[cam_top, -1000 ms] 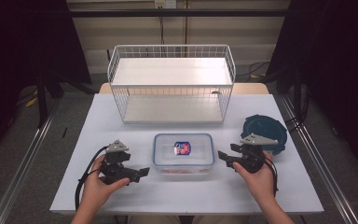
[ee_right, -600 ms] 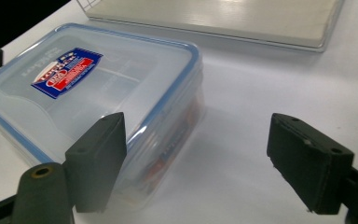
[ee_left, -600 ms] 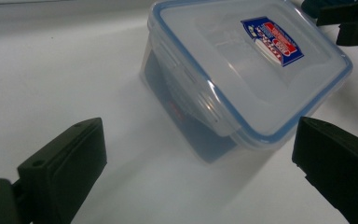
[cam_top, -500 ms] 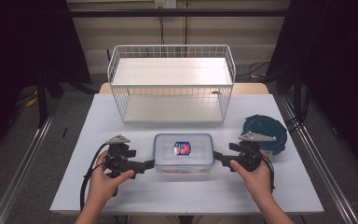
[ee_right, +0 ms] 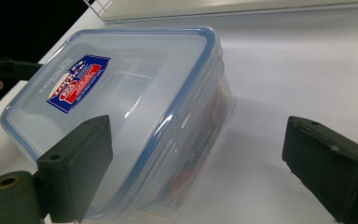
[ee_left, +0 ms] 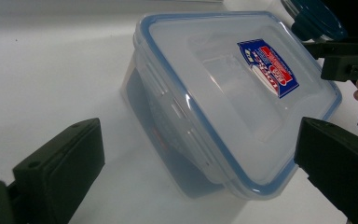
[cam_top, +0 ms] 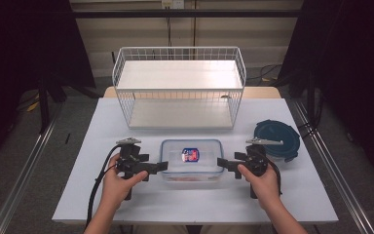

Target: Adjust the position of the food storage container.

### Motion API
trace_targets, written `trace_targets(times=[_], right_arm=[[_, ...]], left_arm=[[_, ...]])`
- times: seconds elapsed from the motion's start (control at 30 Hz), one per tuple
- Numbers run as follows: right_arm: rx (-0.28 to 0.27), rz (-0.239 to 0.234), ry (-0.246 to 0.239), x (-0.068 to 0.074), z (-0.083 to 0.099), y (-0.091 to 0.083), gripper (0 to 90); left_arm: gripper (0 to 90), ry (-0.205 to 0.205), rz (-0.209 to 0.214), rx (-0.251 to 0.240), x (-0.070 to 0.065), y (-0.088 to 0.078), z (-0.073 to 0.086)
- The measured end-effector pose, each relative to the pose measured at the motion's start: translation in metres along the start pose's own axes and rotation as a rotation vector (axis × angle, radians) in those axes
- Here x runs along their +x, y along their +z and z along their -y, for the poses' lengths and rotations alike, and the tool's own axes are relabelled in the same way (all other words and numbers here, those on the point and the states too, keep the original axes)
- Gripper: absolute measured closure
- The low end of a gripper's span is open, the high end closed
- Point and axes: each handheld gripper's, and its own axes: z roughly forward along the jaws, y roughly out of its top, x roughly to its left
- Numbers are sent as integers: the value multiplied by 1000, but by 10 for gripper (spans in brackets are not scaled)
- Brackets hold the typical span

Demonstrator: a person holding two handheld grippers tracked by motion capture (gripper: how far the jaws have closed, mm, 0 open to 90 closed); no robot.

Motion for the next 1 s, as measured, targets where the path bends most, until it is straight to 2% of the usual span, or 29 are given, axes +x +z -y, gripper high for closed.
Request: trace_targets(times=[0.03, 0.07, 0.17, 0.2, 0.3, 0.43, 0.53, 0.6, 0.67, 0.8, 0.9, 0.93, 0.97, 1.0], right_arm=[[0, 0, 0, 0, 0, 0, 82], [7, -16, 35, -1, 2, 2, 71], [9, -41, 55, -3, 3, 4, 76], [13, -54, 68, -2, 4, 5, 76], [12, -58, 69, -2, 4, 5, 83], [3, -80, 78, -4, 4, 5, 134], [-10, -84, 78, -4, 5, 4, 174], [-20, -85, 82, -3, 5, 4, 216], [-26, -92, 96, -2, 6, 3, 246], [-30, -101, 107, -3, 6, 3, 256], [-35, -112, 115, -3, 7, 3, 285], [-28, -119, 145, -3, 7, 3, 316], [-28, -119, 145, -3, 7, 3, 316], [-26, -128, 183, -3, 8, 3, 321]], left_arm=[[14, 0, 0, 0, 0, 0, 0], [16, -7, -4, 2, 0, 1, 0], [23, -21, -10, 3, 1, 3, -1], [55, -31, -5, 9, 0, 3, 0], [72, -26, -11, 10, 0, 3, -1], [77, -44, -14, -12, 0, 4, -1], [109, -41, -9, -7, 1, 5, -1], [122, -58, -8, -8, 0, 7, -2], [131, -62, 2, 15, 1, 9, -2], [154, -75, 2, 9, -1, 12, -1], [169, -71, 6, 12, -1, 12, -1], [172, -77, 7, 11, -1, 13, -1], [172, -81, 11, 13, -1, 13, -1], [188, -85, 18, 13, -1, 13, -1]])
